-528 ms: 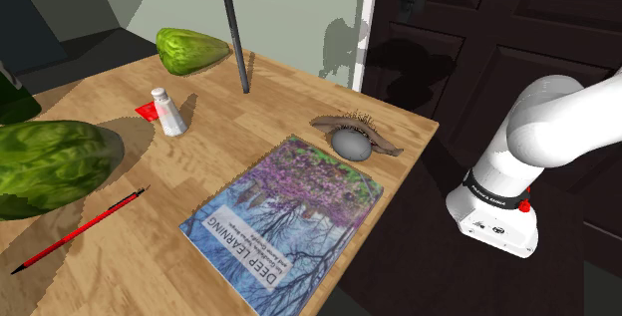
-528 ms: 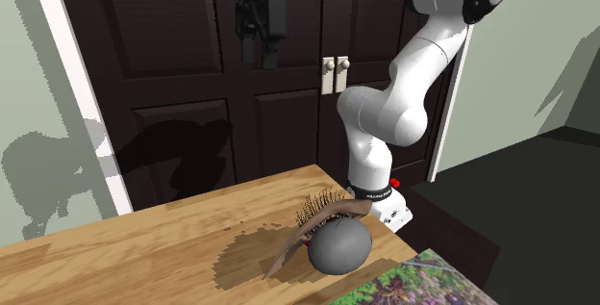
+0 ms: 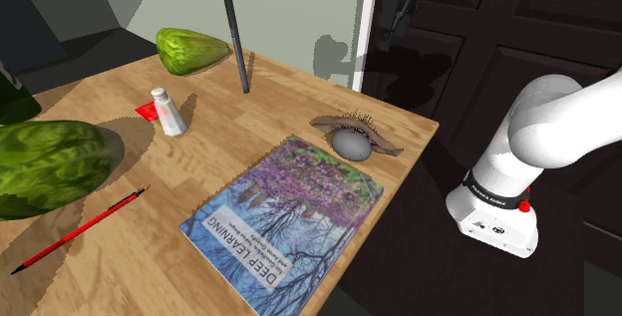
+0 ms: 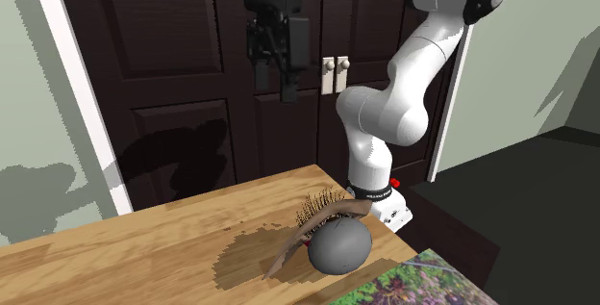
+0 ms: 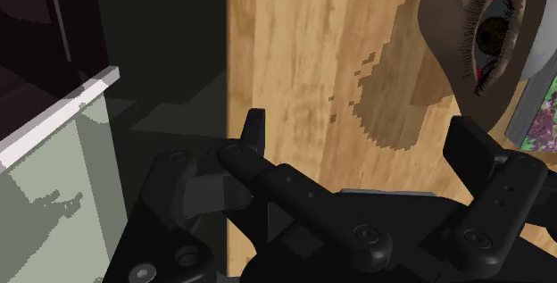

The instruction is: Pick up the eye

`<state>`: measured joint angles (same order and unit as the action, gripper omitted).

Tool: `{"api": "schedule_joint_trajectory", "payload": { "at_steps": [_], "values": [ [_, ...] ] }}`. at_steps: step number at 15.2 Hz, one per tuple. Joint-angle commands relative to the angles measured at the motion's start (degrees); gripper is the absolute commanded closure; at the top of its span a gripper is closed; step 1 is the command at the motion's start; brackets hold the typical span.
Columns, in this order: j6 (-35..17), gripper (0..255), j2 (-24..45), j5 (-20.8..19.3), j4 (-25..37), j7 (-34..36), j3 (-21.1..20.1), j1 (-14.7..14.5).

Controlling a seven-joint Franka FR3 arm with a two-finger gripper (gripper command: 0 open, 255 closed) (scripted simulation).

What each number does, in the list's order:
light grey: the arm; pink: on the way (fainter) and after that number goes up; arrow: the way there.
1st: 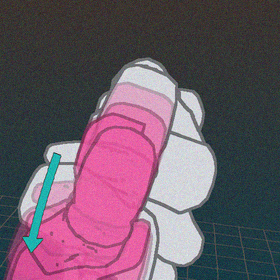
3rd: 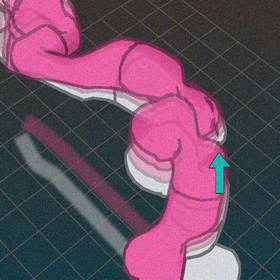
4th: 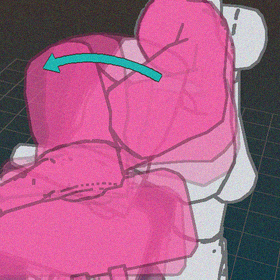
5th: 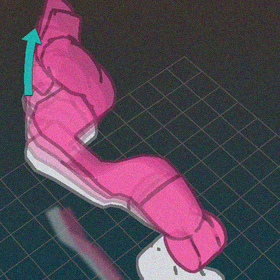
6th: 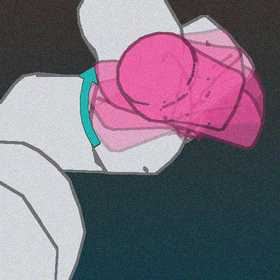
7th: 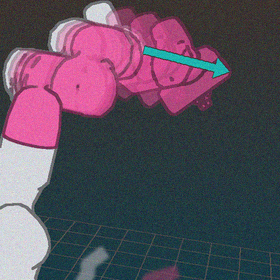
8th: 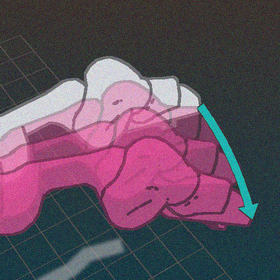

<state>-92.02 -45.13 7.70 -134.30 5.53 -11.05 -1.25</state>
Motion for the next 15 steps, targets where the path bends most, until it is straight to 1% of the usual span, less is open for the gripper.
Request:
{"api": "schedule_joint_trajectory", "payload": {
  "at_steps": [1, 10, 15],
  "values": [
    [-1.7, 0, 0.6, 1.8, -1.5, 2.4, -2.4, -0.9],
    [-9.0, 0, 8.0, 8.6, -2.2, 12.6, -13.5, -3.8],
    [-12.8, 0, 8.3, 9.3, -5.8, 12.4, -14.4, -4.1]
  ]
}}
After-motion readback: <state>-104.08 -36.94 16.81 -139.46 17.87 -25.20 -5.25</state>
